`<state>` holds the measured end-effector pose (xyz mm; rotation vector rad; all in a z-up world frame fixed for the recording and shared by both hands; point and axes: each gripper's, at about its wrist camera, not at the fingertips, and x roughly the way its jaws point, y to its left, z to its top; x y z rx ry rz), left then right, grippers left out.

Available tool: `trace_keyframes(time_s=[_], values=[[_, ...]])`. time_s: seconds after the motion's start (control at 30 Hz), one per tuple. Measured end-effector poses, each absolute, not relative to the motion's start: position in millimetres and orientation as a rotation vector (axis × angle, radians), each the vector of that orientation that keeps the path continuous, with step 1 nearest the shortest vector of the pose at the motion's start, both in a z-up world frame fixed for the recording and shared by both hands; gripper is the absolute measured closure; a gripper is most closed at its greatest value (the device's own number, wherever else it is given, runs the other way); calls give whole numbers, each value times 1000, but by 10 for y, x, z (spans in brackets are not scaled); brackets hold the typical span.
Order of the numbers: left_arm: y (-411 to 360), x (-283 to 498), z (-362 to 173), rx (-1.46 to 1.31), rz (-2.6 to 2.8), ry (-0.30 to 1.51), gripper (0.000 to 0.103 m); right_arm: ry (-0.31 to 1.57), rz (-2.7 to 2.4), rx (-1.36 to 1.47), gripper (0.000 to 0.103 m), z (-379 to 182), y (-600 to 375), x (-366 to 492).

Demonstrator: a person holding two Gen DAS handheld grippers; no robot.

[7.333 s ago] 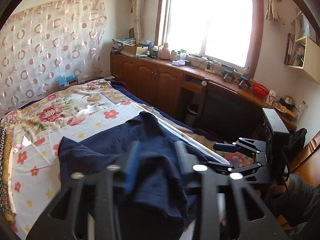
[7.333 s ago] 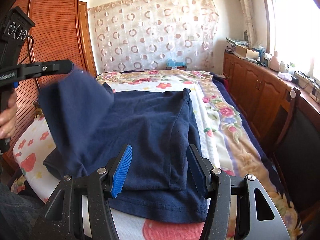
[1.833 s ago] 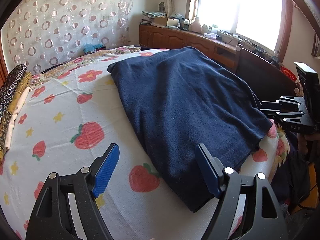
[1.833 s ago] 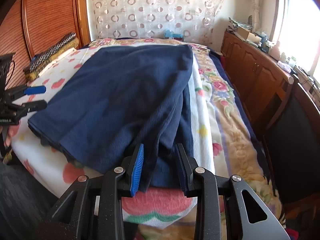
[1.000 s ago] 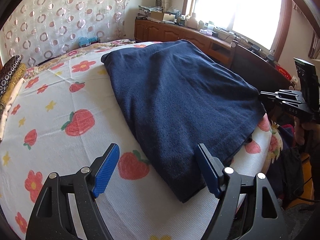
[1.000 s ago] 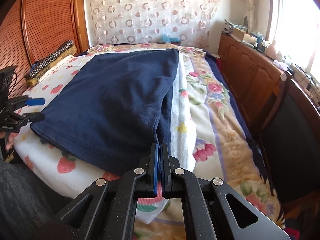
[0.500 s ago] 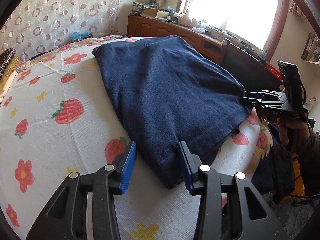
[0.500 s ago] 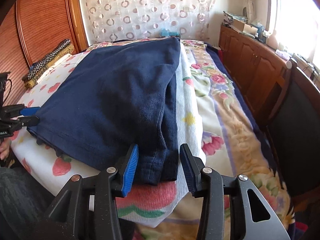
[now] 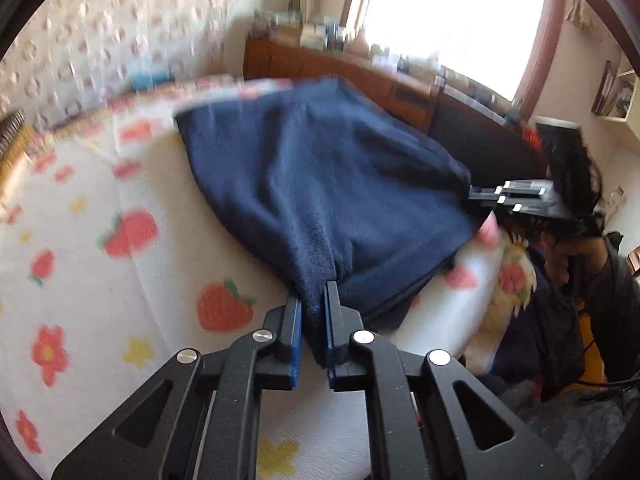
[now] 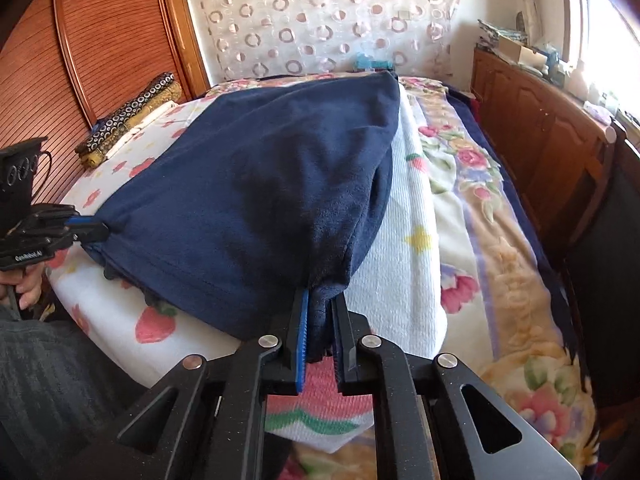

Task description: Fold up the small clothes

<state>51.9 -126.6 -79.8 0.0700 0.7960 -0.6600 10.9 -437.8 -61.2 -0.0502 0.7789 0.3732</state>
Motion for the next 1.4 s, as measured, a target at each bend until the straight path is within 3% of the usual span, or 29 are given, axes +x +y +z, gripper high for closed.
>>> trace_keyframes(time_s=[0.23, 0.47, 0.73, 1.0, 1.07, 1.13, 1.17, 1.23, 1.4], values=[[-1210, 571, -372, 4, -669, 696, 94, 548, 389, 108, 95, -138, -4635, -17], [-1143, 1410, -52, -40, -626, 664, 94, 449, 371, 138, 95, 221, -4641, 526], [-1125, 2449, -288, -55, -537, 768, 94, 527, 329, 65, 95, 232, -4328, 1529], [-1210, 2867, -546, -45, -510, 847, 93, 587, 283, 52, 93, 253, -4153, 2010], [-1174, 2881, -553, -54, -546, 853, 86, 571, 290, 64, 88, 269, -4137, 2086], [-1121, 2852, -490, -59, -547, 833, 61, 548, 266, 57, 76, 291, -4171, 1991], [-1064, 2805, -447, -60, -554, 810, 55, 540, 266, 58, 73, 302, -4176, 1958], [-1010, 2754, -381, -49, -570, 801, 25, 530, 281, 49, 65, 271, -4187, 1910], [-945, 2682, -505, 5, -587, 842, 23, 555, 302, -53, 58, 117, -4177, 1769]])
